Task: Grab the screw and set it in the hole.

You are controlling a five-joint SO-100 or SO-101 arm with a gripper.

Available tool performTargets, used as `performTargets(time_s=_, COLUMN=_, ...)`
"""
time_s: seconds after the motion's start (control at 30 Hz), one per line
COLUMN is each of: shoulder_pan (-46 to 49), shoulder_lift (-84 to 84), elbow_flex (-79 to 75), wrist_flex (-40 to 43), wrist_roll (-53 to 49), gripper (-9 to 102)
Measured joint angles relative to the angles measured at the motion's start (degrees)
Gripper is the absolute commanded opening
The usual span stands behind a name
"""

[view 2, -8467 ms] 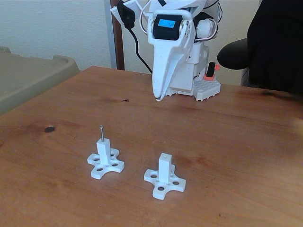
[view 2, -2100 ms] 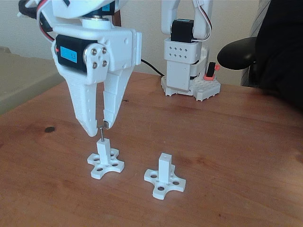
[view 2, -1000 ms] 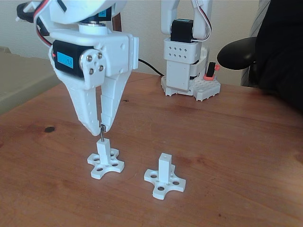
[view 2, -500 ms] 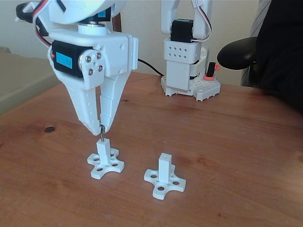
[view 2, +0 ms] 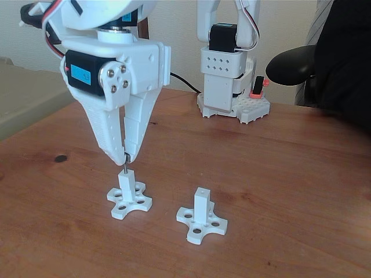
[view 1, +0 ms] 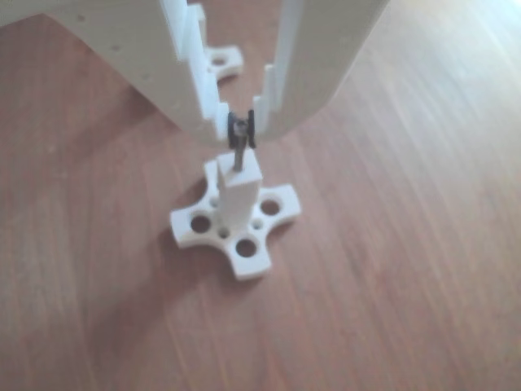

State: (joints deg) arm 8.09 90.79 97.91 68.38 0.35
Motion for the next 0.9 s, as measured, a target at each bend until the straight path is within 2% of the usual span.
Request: performTargets(time_s=0.9, shoulder_pan=-0.2, shoulder_lift=0.0, elbow_flex=-3.6, wrist_flex=1.2, wrist_roll=0.0, gripper=-4)
